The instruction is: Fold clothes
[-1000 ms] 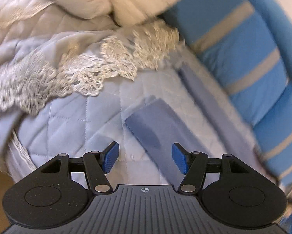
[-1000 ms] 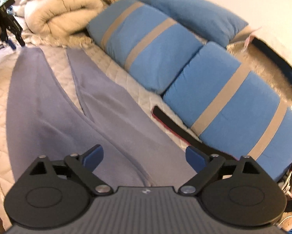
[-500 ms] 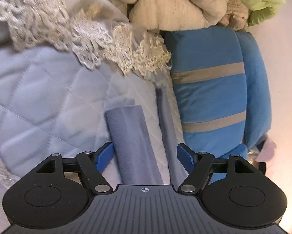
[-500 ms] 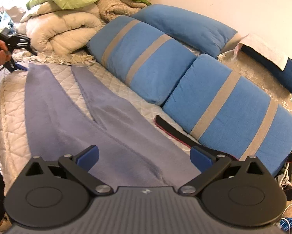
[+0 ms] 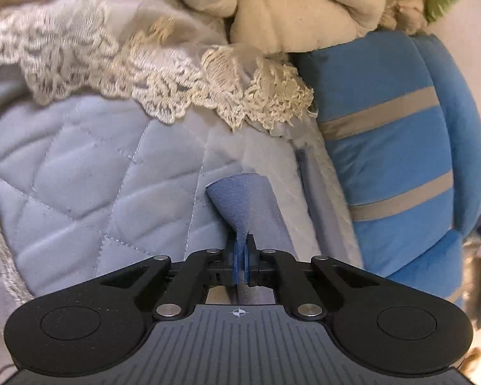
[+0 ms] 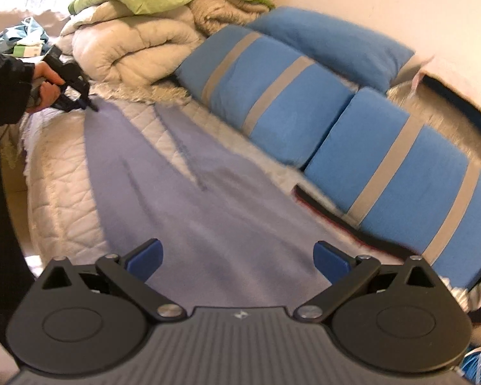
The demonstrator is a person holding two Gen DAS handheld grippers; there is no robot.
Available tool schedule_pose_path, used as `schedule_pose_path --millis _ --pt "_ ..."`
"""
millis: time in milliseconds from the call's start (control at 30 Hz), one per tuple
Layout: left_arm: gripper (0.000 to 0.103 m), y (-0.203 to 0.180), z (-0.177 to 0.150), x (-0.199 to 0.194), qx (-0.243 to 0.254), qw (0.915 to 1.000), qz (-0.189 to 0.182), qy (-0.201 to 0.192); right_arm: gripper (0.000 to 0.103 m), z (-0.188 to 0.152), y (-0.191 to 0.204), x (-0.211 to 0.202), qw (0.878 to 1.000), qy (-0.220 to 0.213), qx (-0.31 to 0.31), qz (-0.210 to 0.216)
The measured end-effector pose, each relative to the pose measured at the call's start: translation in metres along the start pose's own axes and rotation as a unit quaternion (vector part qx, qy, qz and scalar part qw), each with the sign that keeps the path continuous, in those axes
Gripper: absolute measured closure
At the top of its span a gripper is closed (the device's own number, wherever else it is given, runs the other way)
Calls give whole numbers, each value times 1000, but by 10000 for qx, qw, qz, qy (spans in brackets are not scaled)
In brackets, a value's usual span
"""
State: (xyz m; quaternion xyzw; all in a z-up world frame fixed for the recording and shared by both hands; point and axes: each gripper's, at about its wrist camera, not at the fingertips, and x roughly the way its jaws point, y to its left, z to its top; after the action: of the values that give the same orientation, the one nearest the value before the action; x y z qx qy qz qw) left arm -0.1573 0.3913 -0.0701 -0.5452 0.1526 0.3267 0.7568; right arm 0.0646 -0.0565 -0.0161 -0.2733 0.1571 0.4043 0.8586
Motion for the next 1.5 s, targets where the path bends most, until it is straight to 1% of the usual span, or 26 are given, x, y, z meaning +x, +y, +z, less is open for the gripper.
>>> schedule_pose_path --millis 100,233,400,500,533,567,600,633,667,800,900,933,1033,1133,1267,1333,1433,1500 --pt "100 -2 5 -7 81 9997 192 -113 0 -9 11 0 9997 156 -81 181" --pt "100 8 17 -24 56 9990 361 -263 0 -17 23 -5 9990 172 -326 233" --pt "99 23 21 -33 -74 9997 173 -166 0 -15 21 -10 9994 111 -156 275" --pt "93 25 21 -34 -130 9998 50 -117 0 -11 18 -10 9997 73 -28 248" --pt "87 24 22 -35 -166 9998 47 -122 0 -9 18 -11 9997 60 -1 231" --pt "73 24 23 -38 -197 9997 33 -134 0 -8 18 -11 9997 52 12 230" --pt "64 22 24 -41 -204 9997 16 -162 0 -7 18 -11 9997 45 21 235" --pt "43 18 25 -46 -164 9996 43 -205 0 -6 18 -10 9997 53 20 226" --pt "29 13 26 -52 -91 9996 110 -253 0 -6 18 -10 9998 67 17 212" --pt "26 -20 24 -71 371 9983 159 -429 0 -4 18 -7 9998 140 28 134" --pt "24 -54 11 -79 791 9957 -15 -476 0 -3 11 0 9995 255 171 -3" --pt "21 -67 5 -80 946 9944 -46 -467 0 -2 8 3 9992 305 250 -55" --pt "16 -109 -18 -80 1456 9884 -170 -404 0 0 -5 12 9978 418 475 -215" --pt "14 -152 -50 -73 2017 9783 -371 -285 0 2 -19 21 9958 486 654 -406" --pt "14 -203 -102 -54 2558 9644 -666 68 0 6 -45 33 9929 468 885 -641" --pt "14 -226 -130 -41 2784 9570 -765 271 0 8 -61 39 9906 431 999 -823" --pt "14 -254 -170 -22 3120 9441 -951 481 0 8 -86 48 9847 451 1218 -1166" --pt "14 -266 -195 -10 3480 9296 -1113 485 0 7 -99 53 9818 441 1243 -1367"
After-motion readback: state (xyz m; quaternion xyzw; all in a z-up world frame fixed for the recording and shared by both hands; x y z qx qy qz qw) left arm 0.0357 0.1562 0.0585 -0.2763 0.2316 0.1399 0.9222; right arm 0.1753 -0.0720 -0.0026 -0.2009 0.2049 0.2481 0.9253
